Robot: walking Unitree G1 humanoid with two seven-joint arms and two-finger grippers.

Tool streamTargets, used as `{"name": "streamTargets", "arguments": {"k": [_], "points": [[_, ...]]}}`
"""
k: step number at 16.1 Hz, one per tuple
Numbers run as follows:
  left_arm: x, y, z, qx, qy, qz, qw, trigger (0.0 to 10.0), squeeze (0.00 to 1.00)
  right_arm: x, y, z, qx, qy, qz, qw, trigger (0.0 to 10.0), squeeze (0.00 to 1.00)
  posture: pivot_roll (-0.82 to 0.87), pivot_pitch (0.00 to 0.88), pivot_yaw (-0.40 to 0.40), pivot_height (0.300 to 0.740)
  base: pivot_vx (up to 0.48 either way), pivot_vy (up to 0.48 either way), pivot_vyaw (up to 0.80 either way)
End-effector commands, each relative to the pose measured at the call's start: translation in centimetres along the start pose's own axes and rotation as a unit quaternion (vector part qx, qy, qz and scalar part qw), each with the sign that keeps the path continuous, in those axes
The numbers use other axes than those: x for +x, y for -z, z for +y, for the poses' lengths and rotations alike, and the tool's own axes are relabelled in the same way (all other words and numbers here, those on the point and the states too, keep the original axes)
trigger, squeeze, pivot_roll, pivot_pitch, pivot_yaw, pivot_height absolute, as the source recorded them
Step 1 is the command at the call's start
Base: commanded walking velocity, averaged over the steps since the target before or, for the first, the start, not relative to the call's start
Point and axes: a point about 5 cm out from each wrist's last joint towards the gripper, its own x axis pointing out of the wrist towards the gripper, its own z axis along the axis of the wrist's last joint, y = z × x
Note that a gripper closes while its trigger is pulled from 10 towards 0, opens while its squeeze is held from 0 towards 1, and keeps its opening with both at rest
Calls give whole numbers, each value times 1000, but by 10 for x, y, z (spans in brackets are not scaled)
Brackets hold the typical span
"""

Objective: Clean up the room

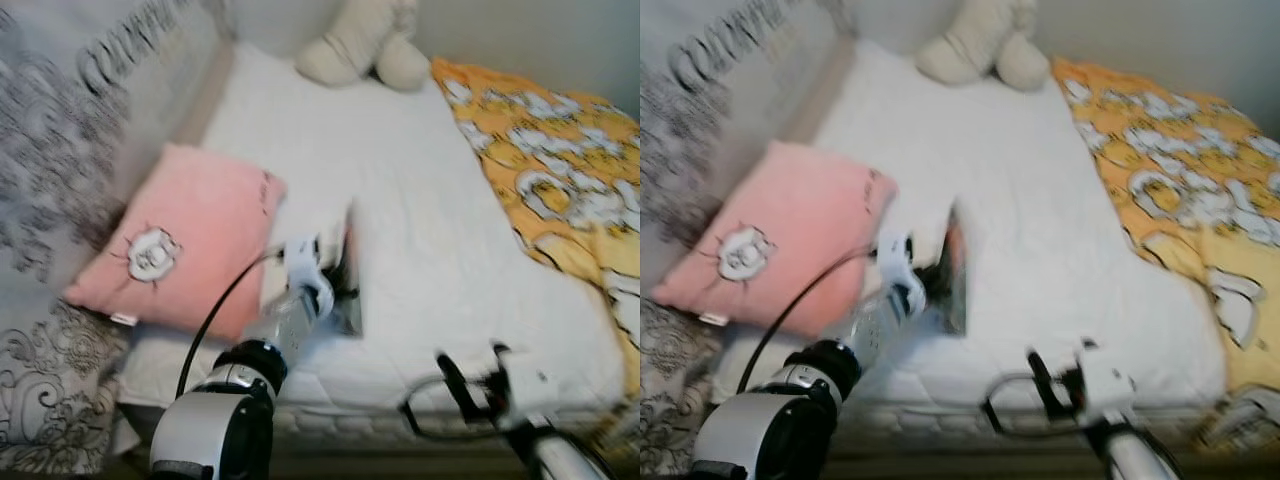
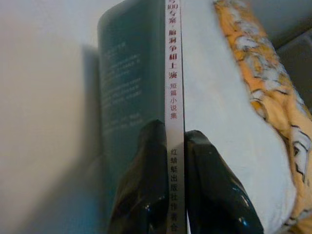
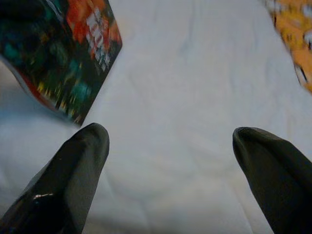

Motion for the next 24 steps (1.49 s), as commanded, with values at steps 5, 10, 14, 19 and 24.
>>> {"name": "streamTargets", "arguments": {"k": [5, 10, 14, 19, 24], "points": [[-11, -27, 43, 181, -134, -36, 974, 10000, 0, -15, -5, 2, -3, -17, 21, 1000, 10000, 0, -137, 235, -184, 740, 0, 0, 0], [-9, -67, 27, 277, -129, -105, 946, 10000, 0, -13, -4, 7, -6, -35, 35, 999, 10000, 0, -112, 234, -192, 740, 0, 0, 0], [-7, -61, 27, 341, -142, -66, 927, 10000, 0, -13, -2, 6, -8, -34, 47, 998, 10000, 0, -119, 228, -185, 740, 0, 0, 0], [-6, -38, 31, 378, -132, 0, 917, 10000, 1000, -12, 1, 11, -8, -41, 57, 998, 10000, 0, -123, 224, -183, 740, 0, 0, 0], [-6, -50, 30, 407, -169, -23, 897, 10000, 1000, -8, 5, 9, -9, -40, 67, 997, 10000, 0, -96, 188, -174, 740, 0, 0, 0]]}}
